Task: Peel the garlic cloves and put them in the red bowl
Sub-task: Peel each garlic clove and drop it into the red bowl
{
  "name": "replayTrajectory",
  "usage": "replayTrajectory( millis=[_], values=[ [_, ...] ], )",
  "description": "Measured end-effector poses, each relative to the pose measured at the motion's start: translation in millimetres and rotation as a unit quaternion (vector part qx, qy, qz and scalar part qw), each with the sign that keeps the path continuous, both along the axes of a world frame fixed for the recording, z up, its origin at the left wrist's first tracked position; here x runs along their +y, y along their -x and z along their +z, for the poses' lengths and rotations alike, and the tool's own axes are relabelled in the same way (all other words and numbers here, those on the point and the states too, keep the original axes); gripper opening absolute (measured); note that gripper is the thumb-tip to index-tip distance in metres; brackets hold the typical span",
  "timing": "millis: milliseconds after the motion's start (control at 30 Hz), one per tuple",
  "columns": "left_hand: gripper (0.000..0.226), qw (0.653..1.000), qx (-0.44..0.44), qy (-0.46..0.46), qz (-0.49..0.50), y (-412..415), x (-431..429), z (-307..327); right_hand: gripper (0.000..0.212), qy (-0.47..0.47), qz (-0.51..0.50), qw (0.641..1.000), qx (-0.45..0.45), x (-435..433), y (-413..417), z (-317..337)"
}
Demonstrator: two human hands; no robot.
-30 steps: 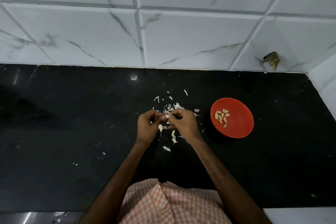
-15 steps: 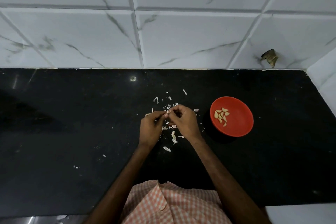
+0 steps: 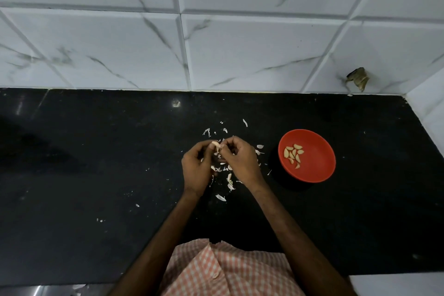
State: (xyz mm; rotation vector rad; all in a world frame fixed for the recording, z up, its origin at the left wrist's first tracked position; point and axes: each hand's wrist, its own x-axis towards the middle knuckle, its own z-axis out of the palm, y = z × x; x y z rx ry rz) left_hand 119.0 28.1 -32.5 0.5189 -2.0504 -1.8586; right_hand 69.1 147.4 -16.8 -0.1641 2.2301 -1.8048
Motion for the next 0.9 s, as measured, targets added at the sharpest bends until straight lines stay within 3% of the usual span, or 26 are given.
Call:
replayTrajectory(
  millis=[233,467,600,733,900],
  values=[
    [0.015,0.992,-0.03,-0.119,0.022,-1.9,3.0,2.7,0.01,-0.014,0.005,0.998,-0.053,0.6,-3.7,0.3],
    [0.013,0.988,-0.036,-0.145,0.034,1.1,4.6,2.2,0.029,-0.157,0.003,0.987,0.024,3.9,1.9,1.5],
    [0.012,0.988,-0.036,-0.145,0.04,3.0,2.8,2.6,0.04,-0.129,-0.027,0.991,0.033,5.0,1.7,4.1],
    [0.012,0.991,-0.033,-0.125,0.027,3.0,5.4,4.7,0.019,-0.052,-0.015,0.998,0.018,-3.0,-3.4,3.3],
    [0.014,0.994,-0.042,-0.102,-0.002,-0.1,4.5,5.8,0.012,-0.069,-0.04,0.995,0.066,-0.7,0.9,-1.3]
  ],
)
